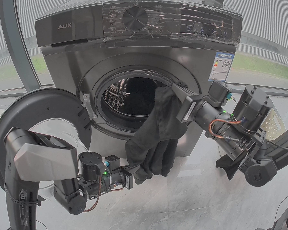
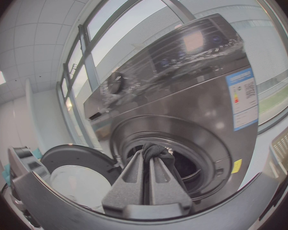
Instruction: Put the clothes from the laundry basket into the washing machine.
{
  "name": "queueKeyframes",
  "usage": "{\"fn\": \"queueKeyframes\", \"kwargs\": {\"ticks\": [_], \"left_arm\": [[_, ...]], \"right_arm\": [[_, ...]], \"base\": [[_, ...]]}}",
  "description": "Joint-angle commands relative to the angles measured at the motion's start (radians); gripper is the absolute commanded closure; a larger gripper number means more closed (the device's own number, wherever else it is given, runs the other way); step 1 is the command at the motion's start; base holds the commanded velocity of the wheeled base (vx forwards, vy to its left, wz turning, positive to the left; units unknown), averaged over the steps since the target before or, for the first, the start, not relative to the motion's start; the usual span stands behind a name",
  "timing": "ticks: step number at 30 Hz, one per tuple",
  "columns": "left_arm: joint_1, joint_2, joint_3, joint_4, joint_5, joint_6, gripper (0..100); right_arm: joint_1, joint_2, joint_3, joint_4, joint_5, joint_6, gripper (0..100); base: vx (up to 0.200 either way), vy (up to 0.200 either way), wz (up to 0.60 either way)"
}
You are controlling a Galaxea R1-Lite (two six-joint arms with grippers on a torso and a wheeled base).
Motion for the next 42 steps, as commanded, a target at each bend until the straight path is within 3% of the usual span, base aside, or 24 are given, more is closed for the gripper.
{"fn": "queueKeyframes", "kwargs": {"ticks": [1,6,8,16,23,24,32,42], "left_arm": [[-0.003,-0.177,0.134,-0.007,-0.031,0.035,100],[0.006,-0.266,0.207,-0.007,-0.062,0.038,100],[0.029,-0.313,0.253,-0.007,-0.077,0.051,100],[0.1,-0.378,0.229,-0.007,-0.099,0.071,100],[0.127,-0.392,0.19,-0.007,-0.097,0.065,100],[0.126,-0.392,0.187,-0.007,-0.097,0.065,100],[0.115,-0.398,0.173,-0.007,-0.099,0.062,100],[0.1,-0.421,0.172,-0.006,-0.1,0.056,100]], "right_arm": [[-0.102,0.006,0.016,-0.004,-0.029,-0.01,100],[-0.143,0.003,0.04,-0.004,-0.037,-0.007,100],[-0.145,0.0,0.077,-0.004,-0.03,-0.007,100],[-0.091,0.008,0.223,-0.004,-0.012,-0.008,100],[-0.047,0.049,0.241,-0.004,0.003,-0.01,100],[-0.04,0.052,0.243,-0.004,0.002,-0.011,0],[-0.011,0.135,0.33,-0.006,0.003,-0.023,0],[-0.022,0.229,0.33,-0.024,0.003,-0.033,0]], "base": [[0.0,0.0,0.0],[0.0,0.0,0.0],[0.0,0.0,0.0],[0.0,0.0,0.0],[0.0,0.0,0.0],[0.0,0.0,0.0],[0.0,0.0,0.0],[0.0,0.0,0.0]]}}
